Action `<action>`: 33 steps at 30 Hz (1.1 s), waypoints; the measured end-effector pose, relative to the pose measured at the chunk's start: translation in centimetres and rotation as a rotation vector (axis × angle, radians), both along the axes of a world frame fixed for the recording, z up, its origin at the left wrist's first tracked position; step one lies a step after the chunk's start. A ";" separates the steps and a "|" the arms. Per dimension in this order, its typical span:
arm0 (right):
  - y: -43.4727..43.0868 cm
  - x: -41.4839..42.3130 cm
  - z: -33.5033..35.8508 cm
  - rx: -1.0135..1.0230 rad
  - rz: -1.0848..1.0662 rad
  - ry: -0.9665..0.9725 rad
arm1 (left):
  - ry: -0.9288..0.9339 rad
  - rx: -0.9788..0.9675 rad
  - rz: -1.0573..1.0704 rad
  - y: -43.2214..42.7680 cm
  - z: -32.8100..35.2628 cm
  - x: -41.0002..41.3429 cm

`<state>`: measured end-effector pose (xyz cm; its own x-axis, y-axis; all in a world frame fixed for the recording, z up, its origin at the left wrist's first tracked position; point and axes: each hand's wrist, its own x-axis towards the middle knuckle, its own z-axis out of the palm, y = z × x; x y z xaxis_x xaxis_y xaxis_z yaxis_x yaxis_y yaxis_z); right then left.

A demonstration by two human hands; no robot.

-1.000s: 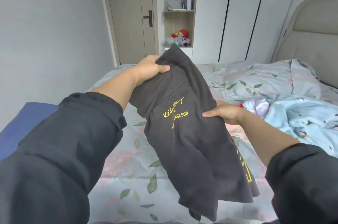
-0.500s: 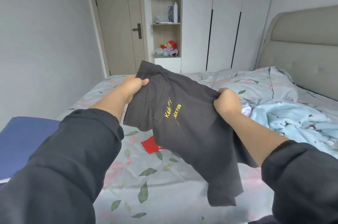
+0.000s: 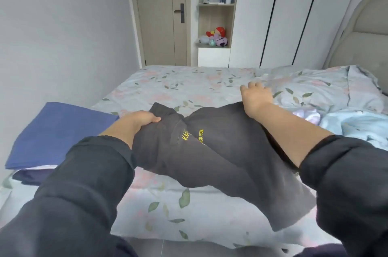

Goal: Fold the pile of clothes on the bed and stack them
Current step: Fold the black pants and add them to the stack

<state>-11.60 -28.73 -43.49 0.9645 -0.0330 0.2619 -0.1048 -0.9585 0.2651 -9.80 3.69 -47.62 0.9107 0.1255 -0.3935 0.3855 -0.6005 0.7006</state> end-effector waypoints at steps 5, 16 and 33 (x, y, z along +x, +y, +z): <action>1.9 0.3 -14.7 0.039 0.047 0.204 | -0.268 0.780 -0.045 1.8 -10.4 -2.1; -2.0 -2.8 -24.3 0.322 0.246 0.327 | -0.349 0.805 -0.494 -12.4 -21.7 -3.1; -10.1 -0.5 -19.7 0.596 0.321 0.523 | -0.606 0.783 -0.569 -12.2 -23.5 -2.4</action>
<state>-12.10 -38.86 -63.16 0.9426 0.2721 -0.1937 0.1913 -0.9152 -0.3547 -12.24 -8.55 -71.08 0.9274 -0.3492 0.1344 -0.3566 -0.9336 0.0352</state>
